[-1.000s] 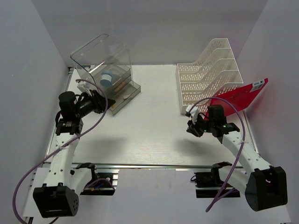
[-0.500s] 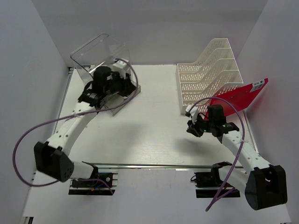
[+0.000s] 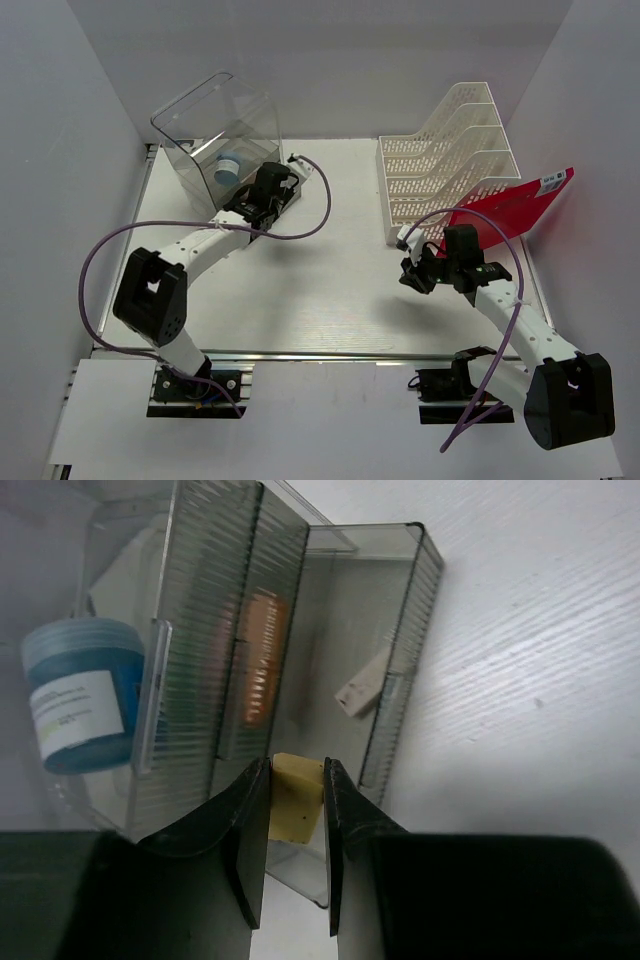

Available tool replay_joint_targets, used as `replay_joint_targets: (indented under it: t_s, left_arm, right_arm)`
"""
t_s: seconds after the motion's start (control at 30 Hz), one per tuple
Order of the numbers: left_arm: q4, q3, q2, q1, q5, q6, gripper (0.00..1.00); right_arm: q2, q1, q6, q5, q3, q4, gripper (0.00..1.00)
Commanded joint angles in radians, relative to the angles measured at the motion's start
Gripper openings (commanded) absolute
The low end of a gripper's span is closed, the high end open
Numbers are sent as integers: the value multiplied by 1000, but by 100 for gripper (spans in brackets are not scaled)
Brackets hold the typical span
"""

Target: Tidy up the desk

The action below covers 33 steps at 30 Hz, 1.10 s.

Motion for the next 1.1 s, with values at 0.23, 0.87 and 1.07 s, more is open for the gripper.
replay_joint_targets:
  t_s: [0.23, 0.87, 1.07]
  left_arm:
    - [173, -16, 86, 3, -99, 186, 2]
    - [196, -31, 203, 3, -273, 120, 65]
    - [196, -18, 134, -6, -239, 99, 70]
  right_arm:
    - [-15, -2, -17, -3, 4, -3, 23]
    - [-17, -11, -19, 3, 3, -4, 24]
    - [-12, -19, -19, 0, 3, -4, 24]
